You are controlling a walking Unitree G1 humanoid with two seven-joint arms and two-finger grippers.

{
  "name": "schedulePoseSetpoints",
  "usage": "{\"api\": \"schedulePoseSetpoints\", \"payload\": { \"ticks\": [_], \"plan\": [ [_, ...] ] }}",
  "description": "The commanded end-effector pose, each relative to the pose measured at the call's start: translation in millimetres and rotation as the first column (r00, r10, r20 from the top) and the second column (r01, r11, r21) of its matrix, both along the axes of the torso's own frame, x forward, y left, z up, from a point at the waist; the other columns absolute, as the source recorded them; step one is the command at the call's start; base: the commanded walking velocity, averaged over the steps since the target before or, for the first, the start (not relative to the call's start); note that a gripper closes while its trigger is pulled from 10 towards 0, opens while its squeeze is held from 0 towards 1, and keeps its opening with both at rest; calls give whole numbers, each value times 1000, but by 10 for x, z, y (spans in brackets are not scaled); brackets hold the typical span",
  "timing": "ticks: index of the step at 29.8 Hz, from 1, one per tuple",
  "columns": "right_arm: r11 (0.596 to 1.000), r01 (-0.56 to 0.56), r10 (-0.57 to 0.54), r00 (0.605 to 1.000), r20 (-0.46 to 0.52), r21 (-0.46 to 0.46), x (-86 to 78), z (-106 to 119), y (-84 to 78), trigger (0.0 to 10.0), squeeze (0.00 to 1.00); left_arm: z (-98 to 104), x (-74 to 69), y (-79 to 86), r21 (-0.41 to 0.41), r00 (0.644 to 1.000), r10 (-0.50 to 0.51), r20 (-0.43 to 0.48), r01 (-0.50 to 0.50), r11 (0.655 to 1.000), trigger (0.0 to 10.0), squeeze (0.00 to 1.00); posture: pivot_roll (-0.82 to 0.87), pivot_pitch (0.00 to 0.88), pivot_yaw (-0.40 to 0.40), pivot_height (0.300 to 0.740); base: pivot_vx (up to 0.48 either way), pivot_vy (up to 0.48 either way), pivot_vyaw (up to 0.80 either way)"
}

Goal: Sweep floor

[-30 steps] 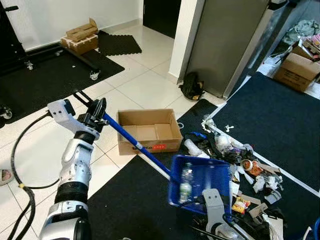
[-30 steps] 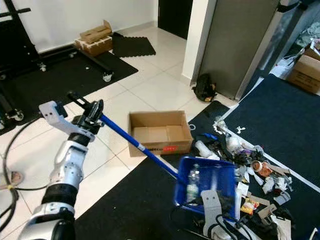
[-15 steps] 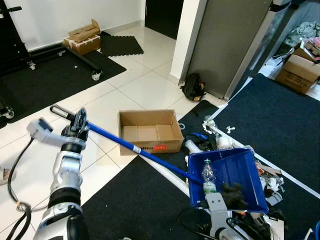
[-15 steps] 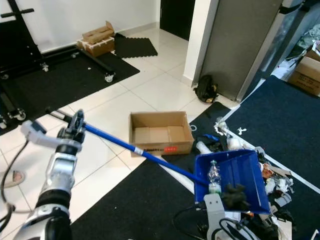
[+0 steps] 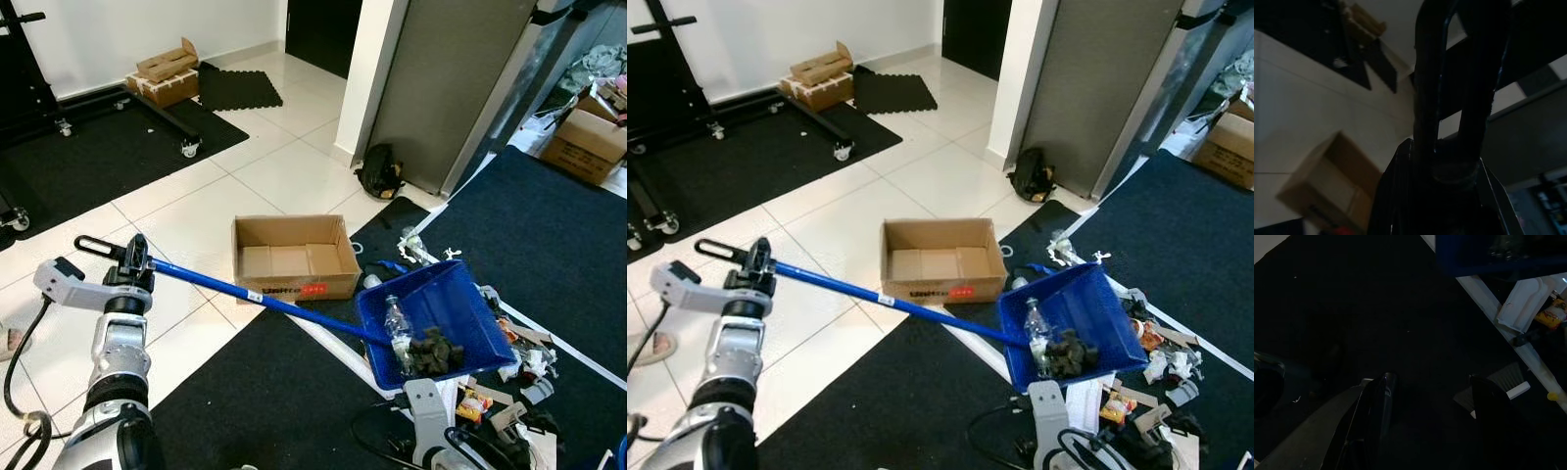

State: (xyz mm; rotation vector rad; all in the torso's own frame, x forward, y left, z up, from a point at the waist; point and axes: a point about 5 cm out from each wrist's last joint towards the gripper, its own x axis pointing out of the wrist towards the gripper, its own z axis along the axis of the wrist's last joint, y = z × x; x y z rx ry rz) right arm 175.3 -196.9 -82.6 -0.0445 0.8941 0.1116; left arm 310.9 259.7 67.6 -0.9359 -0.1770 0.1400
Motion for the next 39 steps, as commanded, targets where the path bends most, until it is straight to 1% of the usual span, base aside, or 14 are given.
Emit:
{"api": "schedulePoseSetpoints", "payload": {
  "ticks": [1,3,4,6,7,8,9,10,11,14,20,28,32,39],
  "plan": [
    [1000,10,-10,1000,2,-8,-25,-3,-38,10000,0,22,0,77,-12,1000,32,0,-32,999,10000,0,95,80,-71,740,0,0,0],
    [1000,8,-8,1000,-1,-7,-35,-8,-36,10000,0,-5,-62,210,27,997,67,-37,-66,997,10000,0,95,80,-71,740,0,0,0],
    [1000,8,-8,1000,-1,-7,-35,-8,-36,10000,0,-5,-62,210,27,997,67,-37,-66,997,10000,0,95,80,-71,740,0,0,0],
    [1000,6,-6,1000,-4,-8,-43,-11,-36,10000,0,-28,-136,356,82,992,99,-80,-92,992,10000,0,95,81,-69,740,0,0,0],
    [1000,6,-6,1000,-4,-8,-43,-11,-36,10000,0,-28,-136,356,82,992,99,-80,-92,992,10000,0,95,81,-69,740,0,0,0],
    [1000,7,-7,1000,-6,-8,-45,-13,-38,10000,0,-23,-167,431,115,989,113,-94,-102,988,10000,0,101,78,-68,740,0,0,0],
    [1000,7,-7,1000,-6,-9,-47,-13,-40,10000,0,-2,-194,505,135,987,128,-93,-115,984,10000,0,101,78,-68,740,0,0,0],
    [1000,7,-7,1000,-6,-9,-47,-13,-40,10000,0,-2,-194,505,135,987,128,-93,-115,984,10000,0,101,78,-68,740,0,0,0],
    [1000,7,-7,1000,-8,-9,-46,-13,-39,10000,0,49,-223,611,173,985,149,-84,-133,976,10000,0,106,74,-67,740,0,0,0],
    [1000,7,-7,1000,-12,-8,-50,-17,-34,10000,0,142,-221,701,202,984,166,-56,-152,968,10000,0,117,73,-69,740,0,0,0],
    [1000,7,-7,1000,-15,-5,-54,-22,-20,10000,0,242,-158,690,229,988,152,-19,-143,963,10000,0,119,74,-68,740,0,0,0],
    [1000,14,-14,1000,-23,-6,-88,-35,-34,10000,0,338,-62,598,252,994,106,23,-109,962,10000,0,115,76,-67,740,0,0,0],
    [1000,20,-20,999,-26,-6,-96,-37,-43,10000,0,431,4,542,277,995,78,56,-91,957,10000,0,115,76,-67,740,299,0,0],
    [1000,25,-25,999,-25,-3,-89,-35,-42,10000,0,505,41,521,295,995,66,80,-87,952,10000,0,123,73,-65,740,357,0,0]
  ]
}}
